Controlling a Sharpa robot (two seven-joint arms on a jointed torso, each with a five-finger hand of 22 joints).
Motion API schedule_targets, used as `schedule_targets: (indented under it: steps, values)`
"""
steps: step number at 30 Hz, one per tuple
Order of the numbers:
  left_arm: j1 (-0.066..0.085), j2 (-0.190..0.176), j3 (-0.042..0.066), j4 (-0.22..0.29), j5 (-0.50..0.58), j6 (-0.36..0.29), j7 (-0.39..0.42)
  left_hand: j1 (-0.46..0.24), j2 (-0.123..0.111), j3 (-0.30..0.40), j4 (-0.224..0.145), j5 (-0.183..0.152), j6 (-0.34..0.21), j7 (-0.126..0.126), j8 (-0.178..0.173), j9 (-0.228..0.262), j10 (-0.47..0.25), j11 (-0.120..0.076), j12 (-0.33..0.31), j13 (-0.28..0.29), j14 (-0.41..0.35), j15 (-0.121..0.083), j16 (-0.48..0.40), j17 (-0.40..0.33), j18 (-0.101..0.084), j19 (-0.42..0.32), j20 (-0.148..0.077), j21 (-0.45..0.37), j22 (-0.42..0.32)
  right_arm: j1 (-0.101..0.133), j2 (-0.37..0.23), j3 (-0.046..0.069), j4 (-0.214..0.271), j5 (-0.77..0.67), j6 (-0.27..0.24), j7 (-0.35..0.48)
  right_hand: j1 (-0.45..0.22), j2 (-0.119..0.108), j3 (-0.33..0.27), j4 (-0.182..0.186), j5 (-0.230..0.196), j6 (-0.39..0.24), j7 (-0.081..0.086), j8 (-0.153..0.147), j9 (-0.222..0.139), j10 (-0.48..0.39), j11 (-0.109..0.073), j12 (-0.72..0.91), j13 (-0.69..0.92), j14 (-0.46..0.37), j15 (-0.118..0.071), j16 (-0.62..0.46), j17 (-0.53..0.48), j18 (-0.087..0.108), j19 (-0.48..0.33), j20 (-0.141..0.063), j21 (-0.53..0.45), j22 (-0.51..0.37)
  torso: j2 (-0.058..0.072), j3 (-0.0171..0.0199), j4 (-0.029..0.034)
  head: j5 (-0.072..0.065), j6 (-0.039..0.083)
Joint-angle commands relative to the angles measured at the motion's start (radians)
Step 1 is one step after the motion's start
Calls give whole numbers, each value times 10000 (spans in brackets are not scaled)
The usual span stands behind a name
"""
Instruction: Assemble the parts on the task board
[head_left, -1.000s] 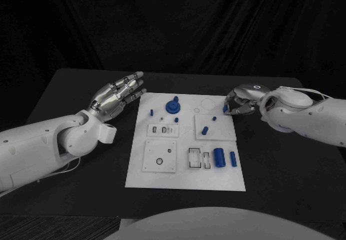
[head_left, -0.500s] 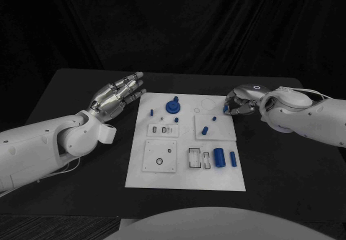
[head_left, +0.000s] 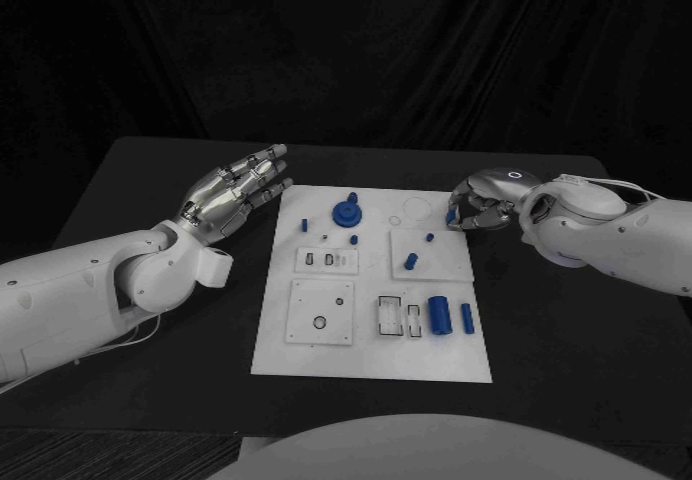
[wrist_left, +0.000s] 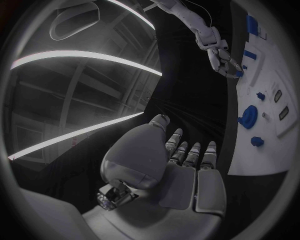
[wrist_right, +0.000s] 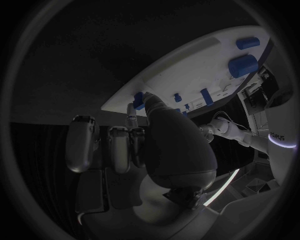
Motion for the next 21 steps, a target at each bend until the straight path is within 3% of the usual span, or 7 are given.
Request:
schedule_targets:
  steps: [1, 5, 11, 15, 21]
  values:
    - [-15, -8, 9, 26, 6, 101, 87, -25, 22, 32, 5, 23, -20, 56, 53, 9, -31, 59, -2, 7, -4, 85, -37, -12, 121, -10, 65, -36, -15, -9, -71, 6, 186, -23, -774, -65, 19, 59, 11, -76, 92, 100, 5, 45, 33, 1063, -79, 25, 2633, 934, -73, -53, 2269, 28, 11, -95, -40, 1872, 1, -3, 1, 21, -2]
    - [-15, -7, 9, 25, 6, 94, 76, -41, 17, 53, -5, 22, -18, 54, 55, 10, -29, 57, -2, 7, -3, 84, -36, -11, 120, -10, 65, -36, -15, 122, -127, 8, 507, -23, -1034, -66, 21, 53, 10, -82, 118, 96, 16, 51, 40, 1063, -77, 25, 2633, 935, -75, -50, 2272, 29, 11, -98, -44, 1871, 0, -2, 0, 15, -2]
    - [-15, 37, 9, 4, 6, 92, 59, -41, 17, 53, -5, 22, -18, 54, 55, 10, -29, 57, -2, 7, -3, 84, -36, -11, 120, -10, 65, -36, -15, 522, -159, 10, 1344, -23, -1130, -175, 4, 51, 6, -80, 155, 83, 47, 56, 52, 1063, -63, 25, 2633, 934, -74, -53, 2268, 33, 4, -103, -66, 1865, 3, -3, -5, 16, -2]
    - [-15, 97, 9, -19, 6, 95, 51, -41, 17, 53, -5, 22, -18, 54, 55, 10, -29, 57, -2, 7, -3, 84, -36, -11, 120, -10, 65, -36, -15, 721, -65, 11, 1887, -24, -953, -247, -4, 54, 5, -76, 165, 83, 54, 60, 56, 1063, -58, 25, 2633, 935, -72, -51, 2271, 32, 5, -104, -66, 1865, -3, -7, -8, -13, -2]
    - [-16, 164, 9, -31, 6, 96, 59, -41, 17, 53, -5, 22, -18, 54, 55, 10, -29, 57, -2, 7, -3, 84, -36, -11, 120, -10, 65, -36, -15, 773, 409, 11, 2216, -24, -324, -436, -24, 64, 11, -91, 220, -30, 112, 26, 66, 1063, -19, 25, 2633, 931, -48, -68, 2251, 35, -1, -98, -97, 1858, -3, -12, 0, 30, -2]
